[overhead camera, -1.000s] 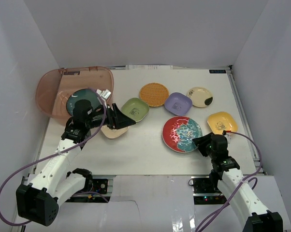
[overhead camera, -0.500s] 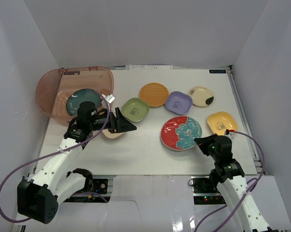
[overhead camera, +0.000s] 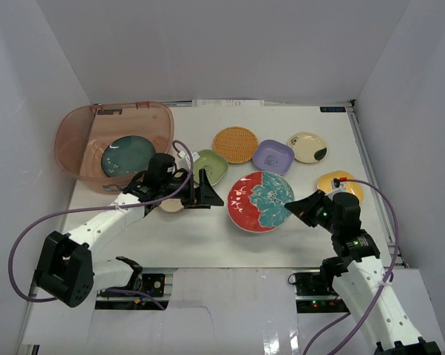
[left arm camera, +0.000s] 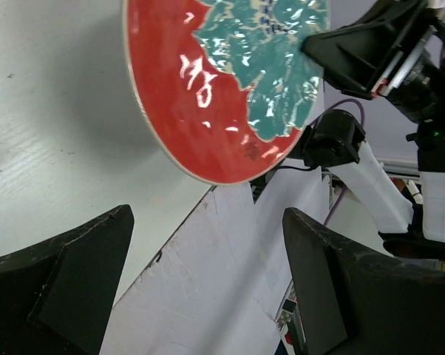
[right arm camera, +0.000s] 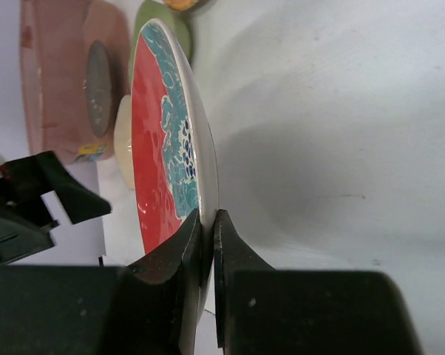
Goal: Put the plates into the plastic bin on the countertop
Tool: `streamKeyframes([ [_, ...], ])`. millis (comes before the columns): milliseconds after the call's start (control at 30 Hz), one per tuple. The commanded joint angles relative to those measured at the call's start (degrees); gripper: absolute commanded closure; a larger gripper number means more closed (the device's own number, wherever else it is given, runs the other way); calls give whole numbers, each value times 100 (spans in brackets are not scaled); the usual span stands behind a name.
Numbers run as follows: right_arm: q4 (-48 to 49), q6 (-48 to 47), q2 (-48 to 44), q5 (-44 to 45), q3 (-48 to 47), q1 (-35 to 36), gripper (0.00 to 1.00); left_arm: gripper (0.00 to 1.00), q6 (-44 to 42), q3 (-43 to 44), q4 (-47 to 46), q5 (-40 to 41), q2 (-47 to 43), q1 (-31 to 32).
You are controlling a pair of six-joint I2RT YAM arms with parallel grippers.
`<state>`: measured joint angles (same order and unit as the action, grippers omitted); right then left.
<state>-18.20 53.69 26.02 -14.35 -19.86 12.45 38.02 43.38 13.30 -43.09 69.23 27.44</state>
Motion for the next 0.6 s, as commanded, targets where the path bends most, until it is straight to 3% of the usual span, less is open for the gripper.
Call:
streamKeyframes([
  [0,1818,238,26,-876,-642,3,92,8,-5,128,-152,389,160,51],
  [100,2328,378,149,-1201,-616,3,92,10,161,-57,-608,355,424,86],
  [233,2786,642,386,-1605,-528,3,92,16,897,-435,-2116,-181,775,77],
  [367,2891,625,430,-1712,-475,12,92,34,1260,-576,-2789,-331,864,77],
  [467,3041,669,491,-1808,-370,3,92,67,1287,-567,-2772,-270,890,86],
  [500,3085,686,561,-1843,-335,3,92,83,1287,-558,-2771,-279,882,77],
  [567,3129,695,623,-1922,-317,12,92,100,1331,-541,-2763,-261,820,86],
])
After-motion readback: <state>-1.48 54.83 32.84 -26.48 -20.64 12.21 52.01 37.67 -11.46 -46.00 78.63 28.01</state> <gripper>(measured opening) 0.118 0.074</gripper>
